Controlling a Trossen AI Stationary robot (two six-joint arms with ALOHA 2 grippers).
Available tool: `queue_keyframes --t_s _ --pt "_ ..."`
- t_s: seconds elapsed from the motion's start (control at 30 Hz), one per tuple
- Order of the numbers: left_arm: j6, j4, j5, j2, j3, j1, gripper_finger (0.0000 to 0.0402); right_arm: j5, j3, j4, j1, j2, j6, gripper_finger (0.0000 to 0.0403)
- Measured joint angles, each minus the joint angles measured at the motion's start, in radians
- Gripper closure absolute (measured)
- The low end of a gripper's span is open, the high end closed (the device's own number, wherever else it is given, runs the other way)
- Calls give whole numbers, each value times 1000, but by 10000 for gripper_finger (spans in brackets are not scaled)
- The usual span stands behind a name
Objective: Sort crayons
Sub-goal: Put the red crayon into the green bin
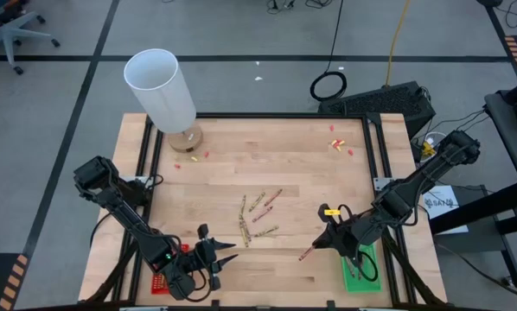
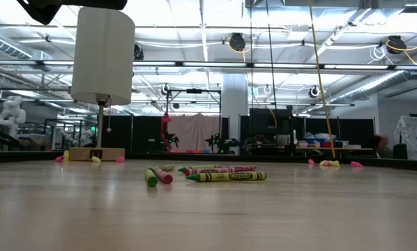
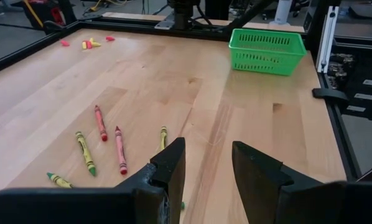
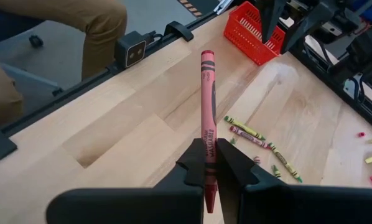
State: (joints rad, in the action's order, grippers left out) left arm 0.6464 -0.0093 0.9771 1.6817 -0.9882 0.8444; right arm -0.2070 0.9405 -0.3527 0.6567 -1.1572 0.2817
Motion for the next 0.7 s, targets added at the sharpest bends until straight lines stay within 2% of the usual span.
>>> queue_keyframes --t_s 0.17,0.7 --pt "1 0 0 0 0 0 270 0 0 0 0 0 -43 401" --pt "3 0 0 0 0 0 270 2 0 -10 0 0 -371 401"
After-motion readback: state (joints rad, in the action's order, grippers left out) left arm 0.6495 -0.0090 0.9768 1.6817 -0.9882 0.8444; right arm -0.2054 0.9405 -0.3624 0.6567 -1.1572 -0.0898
